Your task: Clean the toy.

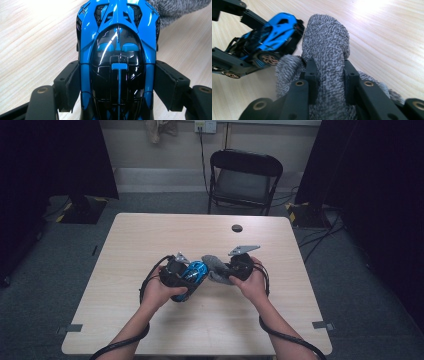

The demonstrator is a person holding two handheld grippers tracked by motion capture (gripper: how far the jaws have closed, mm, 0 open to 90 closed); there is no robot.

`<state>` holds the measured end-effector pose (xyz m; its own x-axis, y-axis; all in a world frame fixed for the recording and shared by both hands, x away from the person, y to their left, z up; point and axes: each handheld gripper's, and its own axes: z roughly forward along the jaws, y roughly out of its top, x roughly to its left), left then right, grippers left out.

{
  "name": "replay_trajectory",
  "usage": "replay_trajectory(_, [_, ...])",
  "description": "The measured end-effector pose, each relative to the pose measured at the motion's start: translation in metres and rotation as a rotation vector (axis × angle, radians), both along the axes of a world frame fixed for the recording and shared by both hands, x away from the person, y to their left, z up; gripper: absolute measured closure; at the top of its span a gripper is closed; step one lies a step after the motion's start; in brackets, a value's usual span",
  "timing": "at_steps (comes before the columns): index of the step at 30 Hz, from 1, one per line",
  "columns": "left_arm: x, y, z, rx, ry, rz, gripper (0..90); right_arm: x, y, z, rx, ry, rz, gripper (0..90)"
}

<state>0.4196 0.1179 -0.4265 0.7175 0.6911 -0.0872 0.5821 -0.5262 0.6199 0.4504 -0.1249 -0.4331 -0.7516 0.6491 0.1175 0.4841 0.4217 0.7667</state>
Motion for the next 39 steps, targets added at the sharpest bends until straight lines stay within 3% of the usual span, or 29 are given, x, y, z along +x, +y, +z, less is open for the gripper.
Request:
replay_trajectory(16, [0.005,-0.001,0.009,0.0,-0.015,0.009,27.9,-0.009,0.018,-0.009,0.032,0.026,0.059,71.8])
replay_trajectory(39, [0.014,-0.002,0.017,0.0,-0.028,0.034,27.9,-0.025,0.045,-0.025,0.038,0.062,0.149,71.8])
